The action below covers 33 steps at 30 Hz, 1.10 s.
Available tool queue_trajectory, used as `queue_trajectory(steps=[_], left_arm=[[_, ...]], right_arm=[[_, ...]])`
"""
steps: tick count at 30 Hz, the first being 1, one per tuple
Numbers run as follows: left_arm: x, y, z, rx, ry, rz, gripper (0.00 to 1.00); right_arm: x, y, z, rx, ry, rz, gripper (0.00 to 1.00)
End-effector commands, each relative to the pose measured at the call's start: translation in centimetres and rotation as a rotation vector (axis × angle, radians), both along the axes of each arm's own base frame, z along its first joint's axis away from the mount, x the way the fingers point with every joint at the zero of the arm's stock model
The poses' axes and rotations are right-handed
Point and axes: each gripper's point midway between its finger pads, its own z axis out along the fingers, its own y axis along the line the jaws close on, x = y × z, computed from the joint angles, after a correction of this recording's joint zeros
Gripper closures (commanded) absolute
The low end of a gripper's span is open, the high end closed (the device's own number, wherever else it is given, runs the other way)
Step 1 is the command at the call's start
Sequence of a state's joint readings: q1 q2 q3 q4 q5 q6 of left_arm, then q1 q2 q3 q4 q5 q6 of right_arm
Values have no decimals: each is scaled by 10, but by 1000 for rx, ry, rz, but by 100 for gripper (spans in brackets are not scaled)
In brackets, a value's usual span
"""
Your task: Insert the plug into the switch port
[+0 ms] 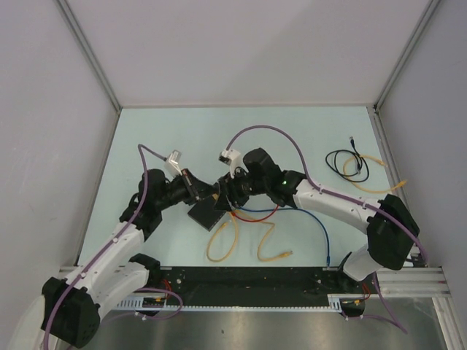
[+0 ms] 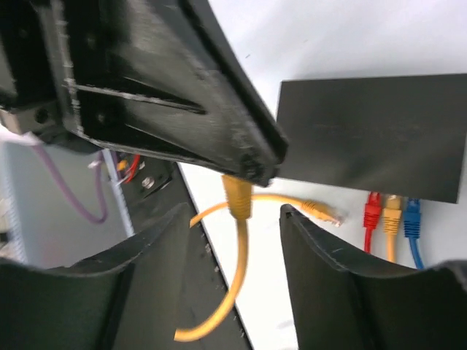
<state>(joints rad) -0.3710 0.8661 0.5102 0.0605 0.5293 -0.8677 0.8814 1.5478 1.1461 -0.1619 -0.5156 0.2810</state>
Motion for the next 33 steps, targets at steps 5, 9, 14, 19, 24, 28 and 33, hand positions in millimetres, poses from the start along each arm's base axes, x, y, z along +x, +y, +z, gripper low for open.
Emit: queue_trajectory(steps=[5, 9, 14, 19, 24, 28, 33], left_arm=[[7, 7, -21, -49, 235, 152, 100], [7, 6, -15, -76, 257, 157, 100], [7, 4, -7, -102, 272, 161, 100], [6, 1, -3, -127, 287, 149, 100], [5, 0, 0, -137, 293, 143, 100], [3, -1, 0, -144, 304, 134, 100], [3, -2, 2, -155, 306, 128, 100]], right_arm=[[13, 3, 29, 26, -429, -295, 33], [13, 1, 25, 1, -535, -332, 35], [13, 0, 29, 44, -617, -364, 43], [15, -3, 28, 59, -651, -368, 51], [18, -2, 35, 84, -661, -371, 64], [22, -4, 35, 90, -656, -366, 78], [22, -7, 27, 63, -642, -342, 93]])
